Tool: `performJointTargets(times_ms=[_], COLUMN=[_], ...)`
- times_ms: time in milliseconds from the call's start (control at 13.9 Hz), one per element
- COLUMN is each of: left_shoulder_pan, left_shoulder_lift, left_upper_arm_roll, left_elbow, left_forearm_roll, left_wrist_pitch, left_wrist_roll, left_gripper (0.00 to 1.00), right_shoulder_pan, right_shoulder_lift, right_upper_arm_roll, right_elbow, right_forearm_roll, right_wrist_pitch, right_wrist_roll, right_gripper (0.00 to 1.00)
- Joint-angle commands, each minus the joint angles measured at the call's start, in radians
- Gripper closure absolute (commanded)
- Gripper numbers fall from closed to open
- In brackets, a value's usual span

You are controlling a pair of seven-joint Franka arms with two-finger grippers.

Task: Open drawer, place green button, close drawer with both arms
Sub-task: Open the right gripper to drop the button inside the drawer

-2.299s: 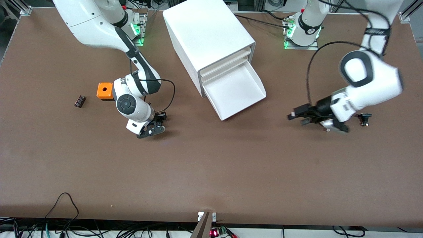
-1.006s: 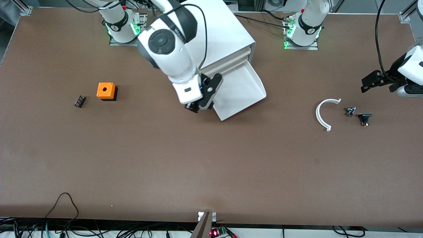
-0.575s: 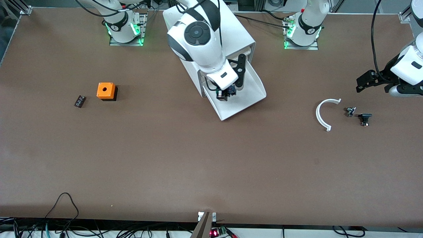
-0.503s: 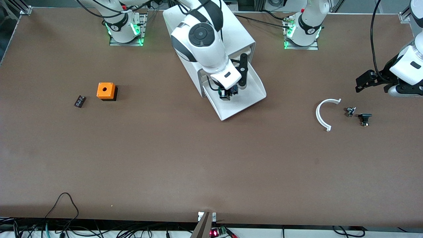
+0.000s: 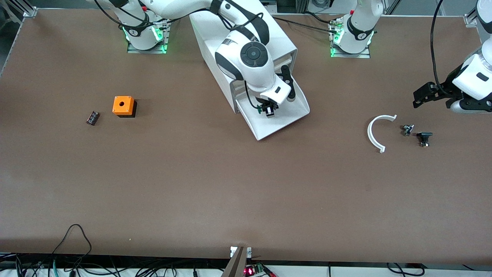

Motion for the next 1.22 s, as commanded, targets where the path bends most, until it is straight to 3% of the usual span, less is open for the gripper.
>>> performJointTargets(times_ms=[0,503,647,719,790,1150], left_shoulder_pan=[-0.014,-0.017,-0.017,-0.016,-0.016,-0.017], left_shoulder_lift=[0.025,0.029,0.030,0.032,0.032,0.039], left_upper_arm_roll=[-0.014,-0.028,-0.028,-0.028,-0.028,-0.029], left_elbow=[0.019,0.013,0.015,0.015,0.016,0.005], left_forearm_roll=[0.021,0.018,0.018,0.018,0.018,0.016], left_wrist_pitch=[0.000,0.012,0.012,0.012,0.012,0.056], left_wrist_roll=[-0.017,-0.051,-0.051,-0.051,-0.051,-0.051], left_gripper=[0.00,0.00,0.00,0.00,0.00,0.00], right_shoulder_pan=[0.070,0.102,0.101,0.099,0.096,0.084], right_shoulder_lift=[0.042,0.089,0.091,0.091,0.089,0.040], right_upper_arm_roll=[-0.025,-0.041,-0.059,-0.061,-0.061,-0.073], right_elbow=[0.044,0.042,0.042,0.042,0.044,0.166], right_forearm_roll=[-0.041,-0.041,-0.034,-0.031,-0.029,0.000], right_wrist_pitch=[-0.035,-0.023,-0.021,-0.021,-0.020,-0.099], right_wrist_roll=[-0.011,-0.012,-0.006,0.006,0.022,0.232], right_gripper=[0.62,0.57,0.37,0.10,0.00,0.00])
